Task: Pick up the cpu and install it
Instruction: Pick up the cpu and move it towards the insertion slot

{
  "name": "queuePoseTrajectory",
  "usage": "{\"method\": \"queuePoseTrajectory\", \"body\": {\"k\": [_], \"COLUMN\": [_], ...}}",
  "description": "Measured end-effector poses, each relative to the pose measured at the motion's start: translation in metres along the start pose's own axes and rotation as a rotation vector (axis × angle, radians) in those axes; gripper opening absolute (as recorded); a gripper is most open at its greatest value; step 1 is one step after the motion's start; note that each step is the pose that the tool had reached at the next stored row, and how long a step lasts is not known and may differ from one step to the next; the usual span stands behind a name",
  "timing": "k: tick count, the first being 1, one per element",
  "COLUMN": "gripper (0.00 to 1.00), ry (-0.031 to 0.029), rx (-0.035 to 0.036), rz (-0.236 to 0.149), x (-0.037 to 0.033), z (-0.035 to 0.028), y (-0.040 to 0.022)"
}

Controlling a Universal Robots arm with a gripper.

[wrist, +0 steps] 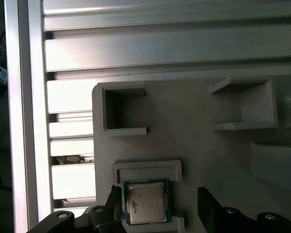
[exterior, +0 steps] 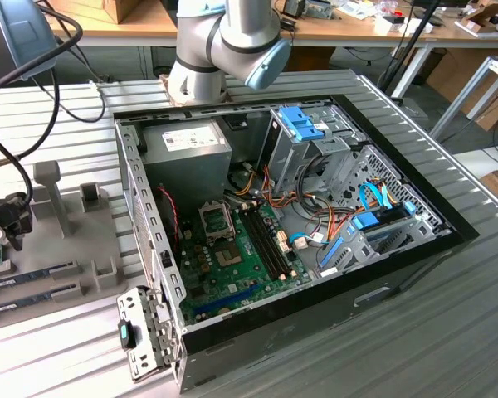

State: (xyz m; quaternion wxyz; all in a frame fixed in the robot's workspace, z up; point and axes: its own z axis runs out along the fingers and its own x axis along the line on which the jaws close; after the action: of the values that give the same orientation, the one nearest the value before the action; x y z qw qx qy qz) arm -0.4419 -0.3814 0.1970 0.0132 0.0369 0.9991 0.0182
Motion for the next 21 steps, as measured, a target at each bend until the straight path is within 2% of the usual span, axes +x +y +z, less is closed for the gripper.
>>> {"method": "queuePoseTrajectory", "body": {"k": [7,13,21], "gripper": [0.72,0.72,0.72], "ry": [0.0005,0.0018,0.0018], "rx": [-0.0004,0.0006,0.0032], "rz": [-0.014,-0.048,-0.053], "x": [0.0031,0.004,0.0049], "z": [0.0028,0.0056,0.0092], "y": [-0.0003,-0.0005,-0.0007]}}
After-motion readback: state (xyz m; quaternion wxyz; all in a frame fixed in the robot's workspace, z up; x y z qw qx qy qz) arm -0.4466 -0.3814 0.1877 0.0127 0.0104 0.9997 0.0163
